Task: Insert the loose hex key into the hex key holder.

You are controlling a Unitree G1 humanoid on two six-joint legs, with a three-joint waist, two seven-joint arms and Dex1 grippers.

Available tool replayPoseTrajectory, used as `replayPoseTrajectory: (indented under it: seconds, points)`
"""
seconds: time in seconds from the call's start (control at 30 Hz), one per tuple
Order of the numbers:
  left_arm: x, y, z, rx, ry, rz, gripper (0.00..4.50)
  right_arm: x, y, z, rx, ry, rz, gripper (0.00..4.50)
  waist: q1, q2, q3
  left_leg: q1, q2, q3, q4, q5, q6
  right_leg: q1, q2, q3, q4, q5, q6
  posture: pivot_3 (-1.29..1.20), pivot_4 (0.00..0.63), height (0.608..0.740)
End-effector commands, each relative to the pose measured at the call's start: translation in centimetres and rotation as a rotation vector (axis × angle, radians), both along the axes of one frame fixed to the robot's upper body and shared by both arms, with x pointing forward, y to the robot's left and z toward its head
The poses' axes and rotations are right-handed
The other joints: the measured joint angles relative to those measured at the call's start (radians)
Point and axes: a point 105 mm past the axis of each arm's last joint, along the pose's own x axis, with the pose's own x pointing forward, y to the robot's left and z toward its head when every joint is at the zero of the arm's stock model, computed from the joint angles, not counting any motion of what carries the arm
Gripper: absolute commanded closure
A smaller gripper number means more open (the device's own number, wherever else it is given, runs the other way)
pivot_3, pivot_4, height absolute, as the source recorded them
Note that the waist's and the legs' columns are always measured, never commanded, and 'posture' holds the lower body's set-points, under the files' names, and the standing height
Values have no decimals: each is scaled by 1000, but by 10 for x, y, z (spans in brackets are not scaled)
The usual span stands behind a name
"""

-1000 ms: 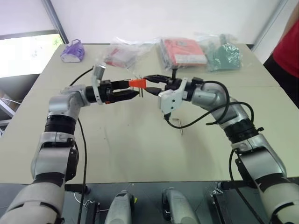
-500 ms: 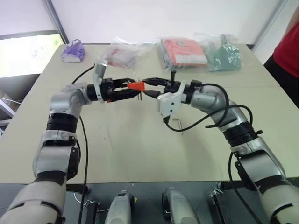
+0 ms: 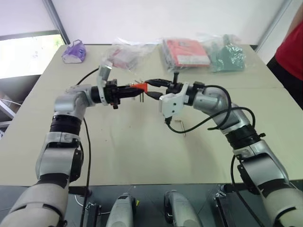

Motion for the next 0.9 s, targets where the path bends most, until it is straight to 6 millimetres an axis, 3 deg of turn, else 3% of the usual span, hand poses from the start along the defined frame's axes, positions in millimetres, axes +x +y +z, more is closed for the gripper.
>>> replayPoseTrajectory:
  seconds: [0.03, 0.07, 0.3, 0.4, 0.5, 0.6, 0.7, 0.9]
  points:
    - [2, 3, 12, -8, -48, 34, 4420, -15, 8, 11, 10, -53, 69, 3499, 0, 0, 0, 0, 0, 0, 0, 0, 0, 0, 0, 0, 0, 0, 0, 0, 150, 740]
    - [2, 4, 12, -7, -49, 35, 4420, -15, 8, 10, 8, -46, 69, 3499, 0, 0, 0, 0, 0, 0, 0, 0, 0, 0, 0, 0, 0, 0, 0, 0, 150, 740]
    - [0, 8, 6, 5, -36, 46, 4500, -14, 0, 2, -38, 8, 55, 75, 0, 0, 0, 0, 0, 0, 0, 0, 0, 0, 0, 0, 0, 0, 0, 0, 150, 740]
    - [-4, 12, 2, 14, -30, 49, 4500, -4, -12, -11, -109, 54, -31, 75, 0, 0, 0, 0, 0, 0, 0, 0, 0, 0, 0, 0, 0, 0, 0, 0, 150, 740]
    - [-10, 20, 0, 34, -46, 73, 4500, -4, -23, -13, -35, 184, -97, 75, 1, 0, 0, 0, 0, 0, 0, 0, 0, 0, 0, 0, 0, 0, 0, 0, 150, 740]
    - [-17, 25, -4, 74, -91, 104, 4500, -10, -38, -22, 99, 487, -205, 75, 4, 0, 0, 0, 0, 0, 0, 0, 0, 0, 0, 0, 1, 0, 0, 0, 150, 740]
    - [-31, 23, -11, 112, -147, 121, 4500, -24, -54, -46, 263, 838, -364, 75, 7, 0, 0, 0, 0, -1, 0, 0, 0, 0, -1, 0, 2, 0, 0, 0, 150, 740]
    - [-49, 9, -21, 129, -195, 131, 4500, -38, -78, -67, 500, 1209, -656, 75, 8, 0, 0, 1, 0, -1, 2, 0, 0, 1, -1, 0, 2, -1, -5, 0, 150, 740]
